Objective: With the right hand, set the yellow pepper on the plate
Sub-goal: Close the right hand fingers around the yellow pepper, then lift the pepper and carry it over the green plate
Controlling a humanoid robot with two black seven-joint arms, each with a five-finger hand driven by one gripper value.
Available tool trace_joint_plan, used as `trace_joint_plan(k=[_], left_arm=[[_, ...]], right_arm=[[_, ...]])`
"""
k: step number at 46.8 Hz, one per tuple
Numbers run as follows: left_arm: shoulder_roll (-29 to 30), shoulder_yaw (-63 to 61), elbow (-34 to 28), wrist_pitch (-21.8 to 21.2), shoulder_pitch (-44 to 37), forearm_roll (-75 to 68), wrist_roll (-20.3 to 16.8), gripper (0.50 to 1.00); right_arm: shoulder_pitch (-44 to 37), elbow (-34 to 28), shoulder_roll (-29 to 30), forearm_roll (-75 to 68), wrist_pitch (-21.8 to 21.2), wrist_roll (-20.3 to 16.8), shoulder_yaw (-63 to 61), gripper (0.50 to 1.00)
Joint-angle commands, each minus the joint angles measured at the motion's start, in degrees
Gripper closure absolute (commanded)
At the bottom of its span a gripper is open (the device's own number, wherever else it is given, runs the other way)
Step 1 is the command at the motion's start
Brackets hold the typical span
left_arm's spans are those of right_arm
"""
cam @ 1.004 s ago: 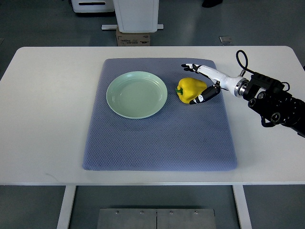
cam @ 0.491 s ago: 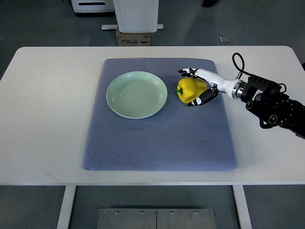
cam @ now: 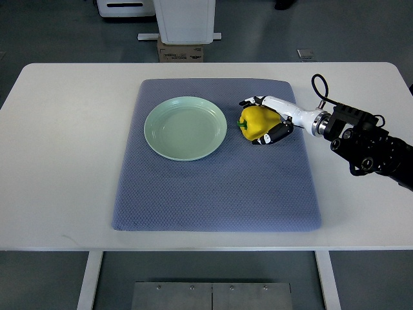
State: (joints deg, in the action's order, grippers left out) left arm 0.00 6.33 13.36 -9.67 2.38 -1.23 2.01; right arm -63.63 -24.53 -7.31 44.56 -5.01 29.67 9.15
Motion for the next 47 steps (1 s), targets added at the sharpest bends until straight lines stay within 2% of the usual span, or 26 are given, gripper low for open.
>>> trace_joint_plan(k=[1,5,11,18,24,39,47], left_arm=[[0.00,0.00,0.00,0.00,0.00,0.00,0.02,0.500],[0.00,0.00,0.00,0.00,0.00,0.00,0.02,0.500],[0.00,0.00,0.00,0.00,0.00,0.00,0.02,0.500],[0.00,0.00,0.00,0.00,0.00,0.00,0.02,0.500],[0.00,0.00,0.00,0.00,0.00,0.00,0.02,0.500],[0.00,0.00,0.00,0.00,0.00,0.00,0.02,0.500],[0.00,0.00,0.00,0.00,0.00,0.00,0.02,0.500]], right_arm=[[0.00,0.00,0.02,0.00,0.00,-0.05,-0.01,0.645],[0.00,0.09,0.02,0.09,0.00,-0.14,-0.01,0.674],[0.08,0.09,0.02,0.09,1.40,-0.49,0.08,0.755],[0.08,0.18,-0.07,0.09,1.40,-1.28,0.43,1.000],[-0.35,0.09,-0.16,-0.18,1.32,-2.42,0.08,1.000],[-5.54,-0.52,-0.07,-0.88,0.53,-2.42,-0.62,1.000],[-7.03,-1.05,1.86,-0.88,0.44,-3.92,-2.11,1.000]])
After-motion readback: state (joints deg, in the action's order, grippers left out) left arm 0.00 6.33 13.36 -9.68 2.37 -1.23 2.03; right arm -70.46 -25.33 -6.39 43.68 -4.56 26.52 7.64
